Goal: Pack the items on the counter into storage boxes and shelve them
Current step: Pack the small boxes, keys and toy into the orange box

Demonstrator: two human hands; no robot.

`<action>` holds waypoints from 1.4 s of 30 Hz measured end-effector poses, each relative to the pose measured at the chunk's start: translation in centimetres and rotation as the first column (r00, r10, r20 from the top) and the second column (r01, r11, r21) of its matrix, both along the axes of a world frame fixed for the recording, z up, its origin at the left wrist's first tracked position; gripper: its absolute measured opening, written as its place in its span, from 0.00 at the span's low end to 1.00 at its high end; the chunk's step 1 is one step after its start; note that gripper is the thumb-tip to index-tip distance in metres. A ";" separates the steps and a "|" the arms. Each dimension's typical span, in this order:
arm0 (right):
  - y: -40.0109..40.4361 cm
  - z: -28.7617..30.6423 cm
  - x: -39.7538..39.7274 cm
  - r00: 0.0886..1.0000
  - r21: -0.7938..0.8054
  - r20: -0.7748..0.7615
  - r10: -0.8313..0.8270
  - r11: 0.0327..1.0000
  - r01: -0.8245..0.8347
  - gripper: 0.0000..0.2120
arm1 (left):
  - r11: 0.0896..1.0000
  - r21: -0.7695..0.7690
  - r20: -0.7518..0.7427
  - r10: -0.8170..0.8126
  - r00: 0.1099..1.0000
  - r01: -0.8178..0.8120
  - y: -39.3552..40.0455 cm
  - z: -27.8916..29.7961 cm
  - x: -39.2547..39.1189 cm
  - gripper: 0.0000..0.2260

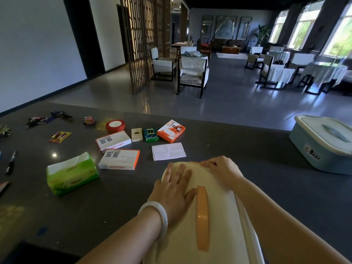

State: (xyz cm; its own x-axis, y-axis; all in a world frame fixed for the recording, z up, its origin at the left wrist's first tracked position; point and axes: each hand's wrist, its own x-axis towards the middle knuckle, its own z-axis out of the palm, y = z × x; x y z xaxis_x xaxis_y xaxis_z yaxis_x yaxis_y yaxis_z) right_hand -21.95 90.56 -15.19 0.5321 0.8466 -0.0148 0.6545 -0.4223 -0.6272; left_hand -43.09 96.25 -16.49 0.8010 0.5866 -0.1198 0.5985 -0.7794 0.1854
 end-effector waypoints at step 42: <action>-15.0 -0.9 -8.5 0.930 0.047 -0.237 -0.282 0.952 0.301 0.23 | 0.871 -0.481 0.381 0.312 0.871 -0.101 -4.9 0.5 -6.6 0.29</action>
